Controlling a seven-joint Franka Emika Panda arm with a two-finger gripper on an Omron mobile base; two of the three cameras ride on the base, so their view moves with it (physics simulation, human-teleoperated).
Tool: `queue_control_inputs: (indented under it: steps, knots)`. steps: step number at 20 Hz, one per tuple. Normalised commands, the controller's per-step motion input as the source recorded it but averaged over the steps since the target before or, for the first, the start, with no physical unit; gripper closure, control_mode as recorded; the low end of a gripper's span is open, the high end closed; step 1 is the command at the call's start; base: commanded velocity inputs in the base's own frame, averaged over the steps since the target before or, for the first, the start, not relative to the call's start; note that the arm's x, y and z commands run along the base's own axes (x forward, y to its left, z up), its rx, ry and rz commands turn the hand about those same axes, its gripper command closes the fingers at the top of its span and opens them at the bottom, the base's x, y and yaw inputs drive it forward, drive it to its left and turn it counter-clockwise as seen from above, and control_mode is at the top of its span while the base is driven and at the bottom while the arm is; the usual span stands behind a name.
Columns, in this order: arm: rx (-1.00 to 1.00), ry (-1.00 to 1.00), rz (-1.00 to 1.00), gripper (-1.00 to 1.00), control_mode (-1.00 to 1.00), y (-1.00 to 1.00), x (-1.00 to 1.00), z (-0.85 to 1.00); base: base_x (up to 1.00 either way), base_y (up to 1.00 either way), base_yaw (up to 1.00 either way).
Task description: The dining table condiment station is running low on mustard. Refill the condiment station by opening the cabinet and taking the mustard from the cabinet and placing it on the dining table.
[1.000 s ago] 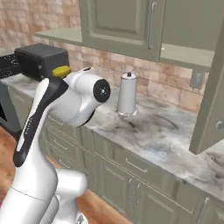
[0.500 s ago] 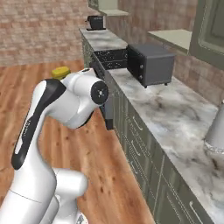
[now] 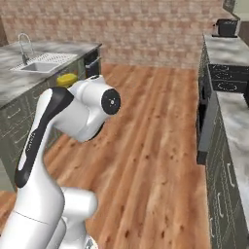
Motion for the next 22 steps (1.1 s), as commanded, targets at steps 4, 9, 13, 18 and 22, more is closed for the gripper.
queue_control_inputs:
  steps: [4, 9, 13, 18, 22]
  knots:
    - [0.00, 0.00, 0.00, 1.00, 1.00, 0.00, 0.00, 0.00, 0.51, 0.34, 0.71]
    - [0.00, 0.00, 0.00, 1.00, 1.00, 0.00, 0.00, 0.00, 0.69, 0.50, 0.60]
    - [0.00, 0.00, 0.00, 1.00, 1.00, 0.00, 0.00, 0.00, 0.82, 0.97, 0.40]
    - [0.00, 0.00, 0.00, 1.00, 1.00, 0.00, 0.00, 0.00, 0.69, 1.00, 0.35]
    - [0.00, 0.00, 0.00, 1.00, 1.00, 0.00, 0.00, 0.00, 0.41, 1.00, 0.38]
